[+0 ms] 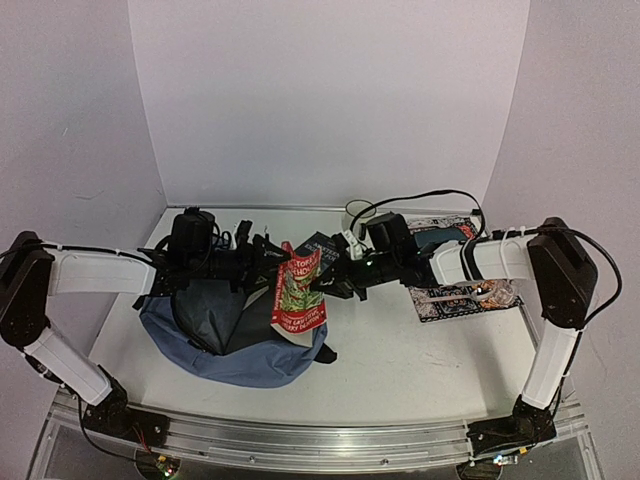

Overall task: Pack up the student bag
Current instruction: Pass from the right arm to the left

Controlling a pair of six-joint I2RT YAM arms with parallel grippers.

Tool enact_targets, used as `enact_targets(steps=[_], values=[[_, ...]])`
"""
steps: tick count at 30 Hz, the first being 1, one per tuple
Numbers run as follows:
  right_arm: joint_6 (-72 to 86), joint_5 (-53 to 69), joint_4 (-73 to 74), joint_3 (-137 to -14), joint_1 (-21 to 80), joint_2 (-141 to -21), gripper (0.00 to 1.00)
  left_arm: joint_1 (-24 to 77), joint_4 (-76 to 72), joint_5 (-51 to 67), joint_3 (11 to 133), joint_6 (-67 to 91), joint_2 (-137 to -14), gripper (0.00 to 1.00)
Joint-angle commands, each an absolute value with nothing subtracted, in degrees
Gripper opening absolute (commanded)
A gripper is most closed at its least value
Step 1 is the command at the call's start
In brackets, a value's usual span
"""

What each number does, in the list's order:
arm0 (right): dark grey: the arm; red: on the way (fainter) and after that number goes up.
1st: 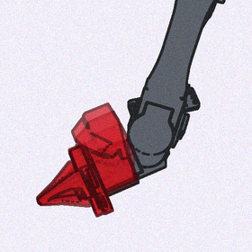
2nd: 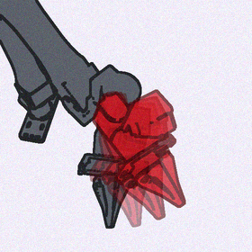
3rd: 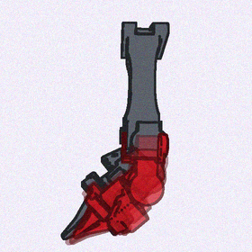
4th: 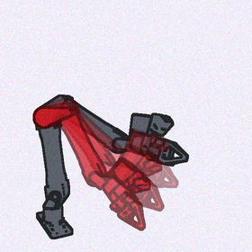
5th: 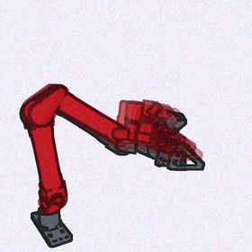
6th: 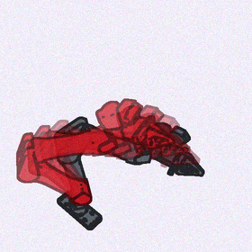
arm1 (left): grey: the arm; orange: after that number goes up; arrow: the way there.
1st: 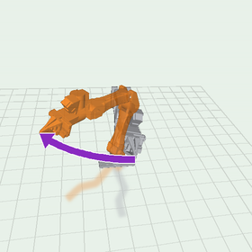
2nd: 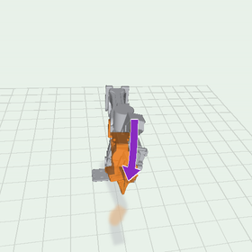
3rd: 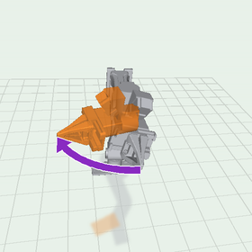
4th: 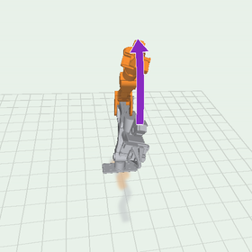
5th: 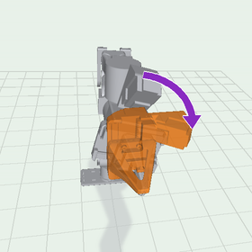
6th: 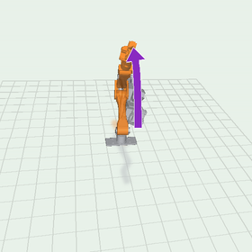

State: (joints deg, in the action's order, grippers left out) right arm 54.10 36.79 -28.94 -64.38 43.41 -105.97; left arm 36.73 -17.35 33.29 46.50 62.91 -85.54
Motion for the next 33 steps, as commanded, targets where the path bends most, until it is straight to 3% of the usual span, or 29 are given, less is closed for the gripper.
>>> enact_targets(steps=[1, 9, 17, 20, 33], values=[[54.2, 40.3, -34.2, -64.9, 44.8, -105.5, 0.00, 38.8, -20.3, 35.3, 47.3, 62.3, -88.0, 0.64], [53.8, 41.0, -34.5, -64.4, 44.8, -104.7, 0.00, 38.8, -20.3, 33.3, 46.6, 61.0, -90.1, 0.55], [54.0, 38.7, -34.5, -62.4, 44.8, -102.9, 0.07, 38.8, -20.0, 30.4, 47.3, 61.2, -86.3, 0.08], [54.6, 36.5, -34.5, -61.3, 44.8, -101.1, 0.18, 38.8, -20.0, 28.5, 47.5, 62.2, -83.7, 0.00], [59.6, 21.4, -34.5, -55.8, 46.1, -88.5, 0.90, 38.7, -20.0, 14.0, 49.0, 70.4, -75.9, 0.00]])
